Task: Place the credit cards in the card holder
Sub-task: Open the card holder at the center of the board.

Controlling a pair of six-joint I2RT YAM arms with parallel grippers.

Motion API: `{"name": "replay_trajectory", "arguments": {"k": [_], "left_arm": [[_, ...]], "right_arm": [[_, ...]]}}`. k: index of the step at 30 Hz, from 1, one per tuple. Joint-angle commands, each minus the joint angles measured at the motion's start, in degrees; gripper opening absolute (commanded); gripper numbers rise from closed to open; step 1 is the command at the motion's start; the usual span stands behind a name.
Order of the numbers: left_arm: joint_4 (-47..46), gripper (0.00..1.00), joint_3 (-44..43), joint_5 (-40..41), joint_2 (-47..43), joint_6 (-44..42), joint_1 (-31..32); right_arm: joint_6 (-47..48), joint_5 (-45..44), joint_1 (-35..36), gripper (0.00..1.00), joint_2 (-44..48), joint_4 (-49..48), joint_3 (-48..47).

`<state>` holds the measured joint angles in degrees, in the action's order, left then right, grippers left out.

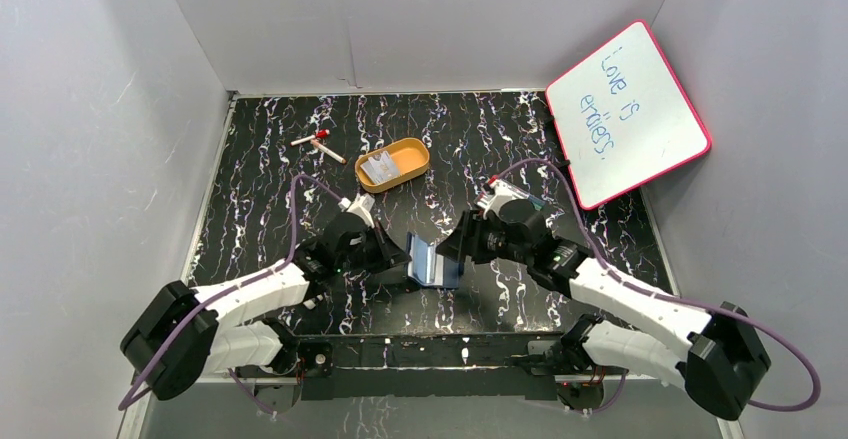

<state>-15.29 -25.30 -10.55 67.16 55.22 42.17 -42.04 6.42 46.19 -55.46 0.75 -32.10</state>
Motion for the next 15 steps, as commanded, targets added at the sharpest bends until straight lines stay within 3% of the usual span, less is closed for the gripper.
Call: {"name": "replay_trajectory", "arguments": {"k": [1,7,15], "left_arm": [[0.1,0.00,1.5,6.3,-3.7,4.2,0.5],[-0.3,0.00,1.6,6.4,-2.7,4.5,0.6],[-1.2,0.00,2.0,6.2,-1.6,4.2,0.6]], "right_arm": [[-3.9,2.1,2.0,0.66,-5.0,-5.1,-2.9],[-5.3,3.8,3.6,0.65,-13.3,-10.6,-4.2],[-3.1,4.4,4.4,0.60,-21.8,-10.2,-8.7]]}}
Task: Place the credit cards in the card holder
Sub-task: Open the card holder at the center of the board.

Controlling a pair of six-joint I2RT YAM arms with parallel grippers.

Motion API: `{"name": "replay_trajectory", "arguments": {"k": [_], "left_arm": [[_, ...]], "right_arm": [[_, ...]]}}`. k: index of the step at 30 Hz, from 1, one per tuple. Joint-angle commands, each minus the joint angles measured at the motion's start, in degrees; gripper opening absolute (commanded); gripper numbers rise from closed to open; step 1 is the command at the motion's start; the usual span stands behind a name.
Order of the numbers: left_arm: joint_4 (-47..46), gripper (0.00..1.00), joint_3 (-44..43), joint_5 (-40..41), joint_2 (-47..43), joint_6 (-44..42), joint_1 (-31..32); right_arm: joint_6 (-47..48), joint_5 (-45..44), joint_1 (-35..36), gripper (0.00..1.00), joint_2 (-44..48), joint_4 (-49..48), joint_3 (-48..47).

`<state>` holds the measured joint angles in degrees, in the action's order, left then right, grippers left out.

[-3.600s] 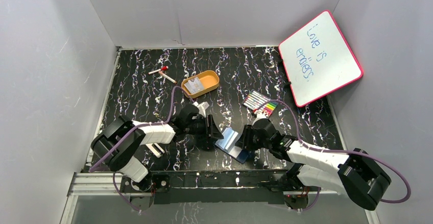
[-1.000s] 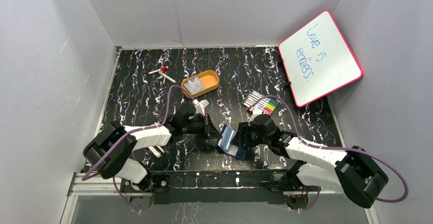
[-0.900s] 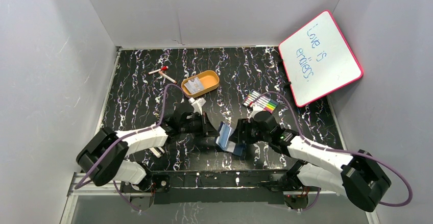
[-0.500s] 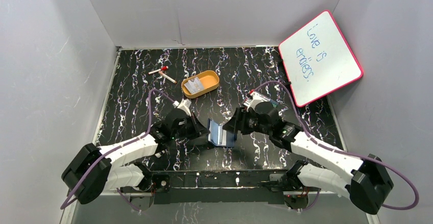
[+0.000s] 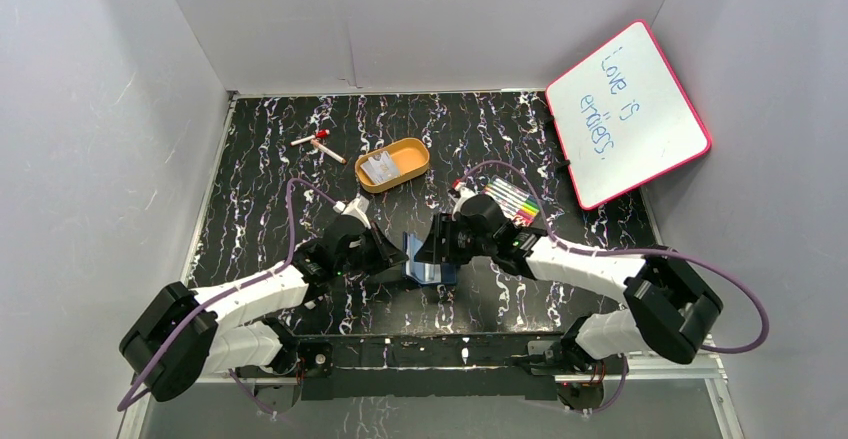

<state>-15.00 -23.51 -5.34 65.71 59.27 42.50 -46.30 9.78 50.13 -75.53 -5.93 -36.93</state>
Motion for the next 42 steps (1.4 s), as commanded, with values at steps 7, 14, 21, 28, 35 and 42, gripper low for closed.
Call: {"name": "replay_trajectory", "arguments": {"k": [7,14,21,28,35,42], "left_arm": [[-1.3,0.00,0.5,1.0,-0.1,-0.3,0.3],[-0.7,0.00,0.4,1.6,-0.8,-0.8,0.3],[-0.3,0.00,0.2,1.7,-1.1,-1.0,0.3],[0.1,0.00,0.3,2.0,-1.7,-1.2,0.3],[0.6,0.00,0.4,2.9,-2.4,-1.1,0.3],[0.6,0.00,0.3,3.1,-2.5,-1.1,0.3]], "right_arm": [[2.6,2.1,0.6,0.49,-6.1,-2.8,-6.4],[3.6,2.8,1.1,0.48,-9.0,-1.5,-8.4],[4.3,2.4,1.4,0.49,-10.1,0.0,-9.3],[4.3,2.2,1.6,0.48,-10.4,0.1,-8.9],[4.5,1.0,1.9,0.49,-8.8,0.8,-8.2],[4.6,0.7,2.4,0.45,-8.7,1.0,-7.5]]}}
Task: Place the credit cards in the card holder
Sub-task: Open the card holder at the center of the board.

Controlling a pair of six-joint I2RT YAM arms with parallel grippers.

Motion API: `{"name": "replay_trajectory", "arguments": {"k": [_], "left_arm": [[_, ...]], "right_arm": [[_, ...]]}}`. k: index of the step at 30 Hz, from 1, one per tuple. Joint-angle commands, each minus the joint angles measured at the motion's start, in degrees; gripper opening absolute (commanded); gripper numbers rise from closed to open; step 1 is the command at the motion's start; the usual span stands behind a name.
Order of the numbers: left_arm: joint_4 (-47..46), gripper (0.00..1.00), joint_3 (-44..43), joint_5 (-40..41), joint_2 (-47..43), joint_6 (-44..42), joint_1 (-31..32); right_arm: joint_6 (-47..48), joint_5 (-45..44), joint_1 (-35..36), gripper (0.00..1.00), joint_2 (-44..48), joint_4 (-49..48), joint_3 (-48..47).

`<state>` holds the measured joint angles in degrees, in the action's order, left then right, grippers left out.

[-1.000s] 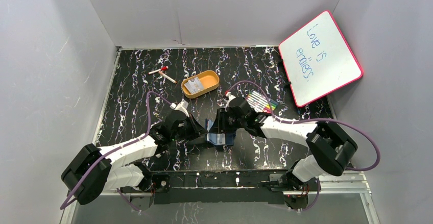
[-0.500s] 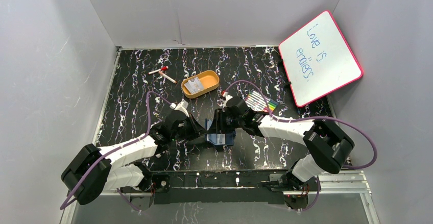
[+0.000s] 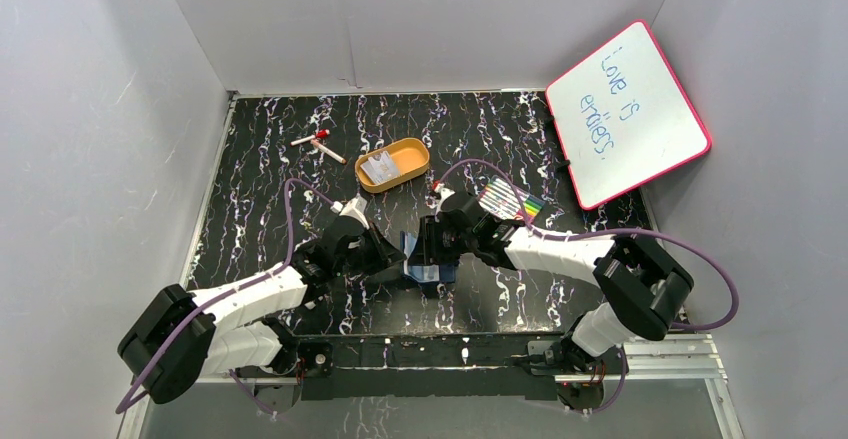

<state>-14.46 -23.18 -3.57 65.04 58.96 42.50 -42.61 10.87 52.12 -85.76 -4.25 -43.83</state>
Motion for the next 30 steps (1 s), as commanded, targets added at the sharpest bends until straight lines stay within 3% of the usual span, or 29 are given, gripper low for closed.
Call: {"name": "replay_trajectory", "arguments": {"k": [1,13,22,30], "left_arm": [[0.1,0.00,0.0,1.4,-1.8,-0.8,0.3],[0.6,0.00,-0.5,1.4,-2.5,-1.0,0.3],[1.1,0.00,-0.8,1.2,-2.8,-1.1,0.2],[1.3,0.00,-0.4,1.2,-3.8,-0.9,0.3]], "right_arm": [[0.9,-0.3,0.5,0.45,1.4,-0.8,-0.7],[1.6,-1.0,0.7,0.43,-1.0,2.1,-2.8],[2.2,-0.9,1.1,0.54,-1.7,2.2,-4.0],[2.3,-1.0,1.9,0.53,-4.5,2.7,-5.2]]}}
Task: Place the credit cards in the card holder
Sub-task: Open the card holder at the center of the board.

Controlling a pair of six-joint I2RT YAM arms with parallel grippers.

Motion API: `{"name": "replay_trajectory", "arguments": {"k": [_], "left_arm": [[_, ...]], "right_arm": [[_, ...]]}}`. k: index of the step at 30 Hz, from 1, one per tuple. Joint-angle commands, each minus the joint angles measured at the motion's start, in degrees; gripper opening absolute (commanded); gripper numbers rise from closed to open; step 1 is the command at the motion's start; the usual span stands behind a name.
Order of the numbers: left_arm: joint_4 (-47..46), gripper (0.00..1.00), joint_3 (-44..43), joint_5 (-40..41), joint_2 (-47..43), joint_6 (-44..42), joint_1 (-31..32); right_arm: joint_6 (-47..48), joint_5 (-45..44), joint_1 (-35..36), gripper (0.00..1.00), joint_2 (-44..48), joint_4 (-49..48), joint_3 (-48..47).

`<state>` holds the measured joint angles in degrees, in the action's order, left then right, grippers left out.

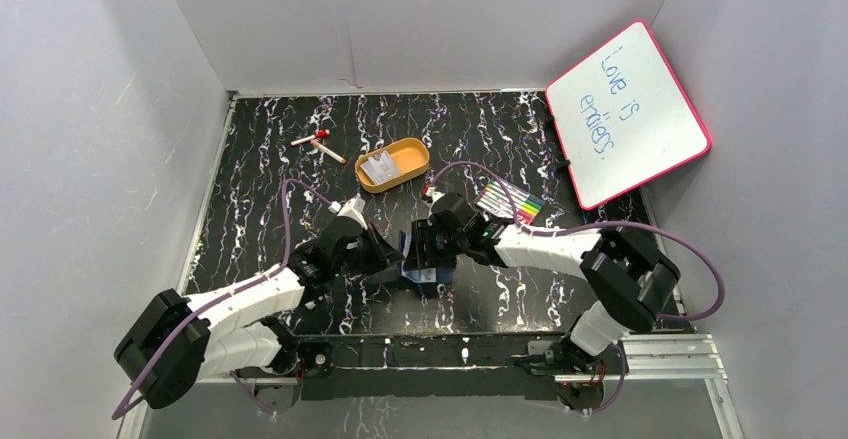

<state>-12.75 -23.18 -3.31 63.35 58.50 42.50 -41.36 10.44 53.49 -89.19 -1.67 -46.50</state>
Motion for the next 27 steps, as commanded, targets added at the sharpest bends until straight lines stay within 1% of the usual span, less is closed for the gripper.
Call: {"name": "replay_trajectory", "arguments": {"k": [1,4,6,11,16,20,24,27], "left_arm": [[-0.3,0.00,-0.4,0.9,-2.2,-0.4,0.3],[-0.1,0.00,-0.5,1.1,-2.2,-0.5,0.3],[0.2,0.00,-0.4,1.4,-2.2,-0.6,0.3],[1.4,0.00,-0.6,1.9,-2.0,-0.5,0.3],[3.5,0.00,-2.0,2.0,-0.7,-0.2,0.3],[3.8,0.00,-2.4,1.8,-0.2,0.3,0.3],[3.8,0.00,-2.9,1.7,-0.1,0.4,0.3],[3.8,0.00,-3.2,1.5,0.0,0.4,0.3]], "right_arm": [[0.9,-0.8,0.5,0.51,-1.1,0.3,-2.5],[0.6,-1.3,0.6,0.47,-0.5,-0.2,-1.7],[0.7,-1.3,0.6,0.48,0.1,-0.3,-1.4],[2.0,-0.8,0.7,0.60,3.7,-1.9,0.6],[6.3,-2.0,1.2,0.66,9.6,-4.6,4.7],[10.6,-4.2,1.9,0.66,12.6,-5.0,6.0],[13.8,-6.5,3.1,0.63,11.0,-3.3,4.7],[15.3,-8.8,5.0,0.64,8.6,-2.2,2.9]]}}
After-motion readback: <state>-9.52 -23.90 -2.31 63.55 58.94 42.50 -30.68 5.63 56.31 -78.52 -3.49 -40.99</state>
